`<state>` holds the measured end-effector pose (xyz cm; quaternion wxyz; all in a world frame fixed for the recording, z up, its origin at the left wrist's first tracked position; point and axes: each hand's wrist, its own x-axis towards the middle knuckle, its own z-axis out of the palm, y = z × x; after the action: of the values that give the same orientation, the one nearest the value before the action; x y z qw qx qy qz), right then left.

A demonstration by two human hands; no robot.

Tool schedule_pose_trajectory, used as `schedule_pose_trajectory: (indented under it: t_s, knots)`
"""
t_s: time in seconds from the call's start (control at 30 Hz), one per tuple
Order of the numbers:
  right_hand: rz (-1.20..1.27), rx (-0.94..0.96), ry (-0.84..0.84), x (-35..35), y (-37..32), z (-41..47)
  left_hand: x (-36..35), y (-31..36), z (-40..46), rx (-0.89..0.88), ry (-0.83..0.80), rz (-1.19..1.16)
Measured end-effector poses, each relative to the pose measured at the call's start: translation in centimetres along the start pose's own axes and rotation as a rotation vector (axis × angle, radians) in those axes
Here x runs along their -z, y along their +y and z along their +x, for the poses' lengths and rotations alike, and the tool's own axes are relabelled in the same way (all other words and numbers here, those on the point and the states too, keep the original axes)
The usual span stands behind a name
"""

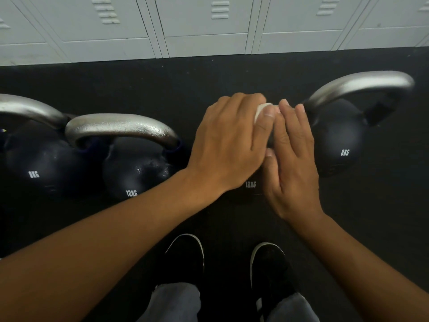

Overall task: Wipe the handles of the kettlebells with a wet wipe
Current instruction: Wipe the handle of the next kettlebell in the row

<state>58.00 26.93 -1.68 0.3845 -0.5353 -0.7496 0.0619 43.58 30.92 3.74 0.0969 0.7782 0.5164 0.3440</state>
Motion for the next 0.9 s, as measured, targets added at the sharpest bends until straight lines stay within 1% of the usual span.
schedule_pose_trajectory:
  t_s: [0.1,0.23,0.33,0.4,0.5,0.53,0.6,0.7,0.83,0.9]
  knots:
    - [0.032,0.0,0.024,0.2,0.0,0.4,-0.2,0.9,0.2,-0.085,-0.035,-0.035]
    - [0.066,-0.035,0.058,1.1,-0.1,1.0,0.5,0.5,0.8,-0.103,-0.081,-0.109]
    - [0.098,-0.042,0.071,1.8,-0.5,2.3,1.0,0.3,0.8,-0.078,-0.071,-0.222]
    - [0.088,-0.004,0.028,1.9,-0.9,3.7,1.2,0.1,0.7,-0.043,-0.047,-0.289]
    - [0.046,0.077,-0.088,2.0,-1.4,5.3,1.4,-0.8,0.4,0.042,0.05,-0.277]
    - [0.025,0.106,-0.11,2.0,-1.4,5.5,1.5,-1.2,0.2,0.067,0.06,-0.263]
    - [-0.027,0.13,-0.11,1.8,-1.2,5.5,1.3,-2.0,-0.4,0.087,0.024,-0.242]
    - [-0.053,0.07,-0.083,2.0,-0.2,5.1,1.1,-2.6,-1.4,0.099,-0.015,-0.214]
    - [0.015,-0.111,-0.059,2.9,0.9,5.1,0.9,-2.5,-1.9,0.085,-0.03,-0.146]
    - [0.007,-0.129,-0.066,2.8,0.3,5.7,0.7,-2.4,-1.9,0.087,-0.047,-0.13]
